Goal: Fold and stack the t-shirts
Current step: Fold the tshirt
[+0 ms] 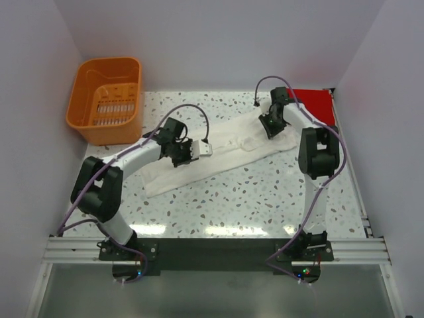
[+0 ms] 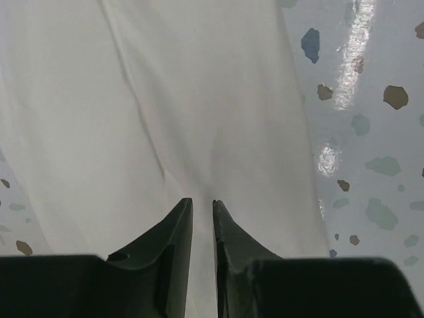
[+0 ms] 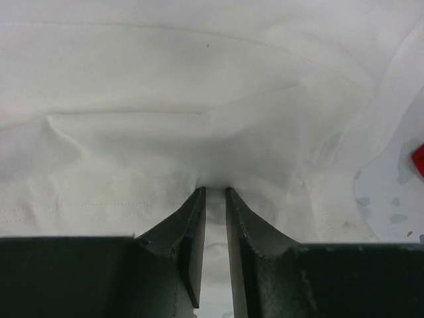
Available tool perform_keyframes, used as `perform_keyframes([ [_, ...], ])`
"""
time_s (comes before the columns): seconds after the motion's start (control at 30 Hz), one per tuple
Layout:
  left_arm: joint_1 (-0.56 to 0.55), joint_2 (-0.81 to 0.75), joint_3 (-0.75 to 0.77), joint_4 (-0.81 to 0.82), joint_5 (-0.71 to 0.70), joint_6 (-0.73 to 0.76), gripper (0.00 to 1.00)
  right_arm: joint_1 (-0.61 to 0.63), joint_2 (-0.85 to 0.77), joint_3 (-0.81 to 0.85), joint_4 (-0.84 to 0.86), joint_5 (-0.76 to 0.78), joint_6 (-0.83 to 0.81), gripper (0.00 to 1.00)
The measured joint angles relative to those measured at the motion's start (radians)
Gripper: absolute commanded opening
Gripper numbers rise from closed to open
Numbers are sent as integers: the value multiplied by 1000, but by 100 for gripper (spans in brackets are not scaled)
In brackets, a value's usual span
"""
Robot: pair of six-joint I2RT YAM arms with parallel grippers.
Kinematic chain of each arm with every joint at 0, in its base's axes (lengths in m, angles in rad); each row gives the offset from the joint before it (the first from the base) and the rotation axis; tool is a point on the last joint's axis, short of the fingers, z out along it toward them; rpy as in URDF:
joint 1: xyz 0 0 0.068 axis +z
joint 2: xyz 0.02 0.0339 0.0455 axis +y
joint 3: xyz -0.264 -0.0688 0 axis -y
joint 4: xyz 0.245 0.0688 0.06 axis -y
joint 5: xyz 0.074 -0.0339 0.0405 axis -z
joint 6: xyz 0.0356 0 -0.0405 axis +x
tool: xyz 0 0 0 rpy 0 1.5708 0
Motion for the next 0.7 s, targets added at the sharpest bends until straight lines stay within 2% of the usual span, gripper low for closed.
perform_keyframes([
  [0.17, -81, 82, -8, 12, -66, 57, 22, -2, -44, -13, 12, -2, 31, 33],
  [0.27, -94, 137, -5, 6, -92, 79, 21, -4, -106, -13, 10, -4, 40, 34],
  [0.53, -170, 150, 12, -14, -131, 134, 17, -53, -236, 19, -40, -53, 70, 34],
  [0.7, -381, 137, 5, -32, -87, 95, 16, -138, -249, 19, -108, -78, 73, 34],
])
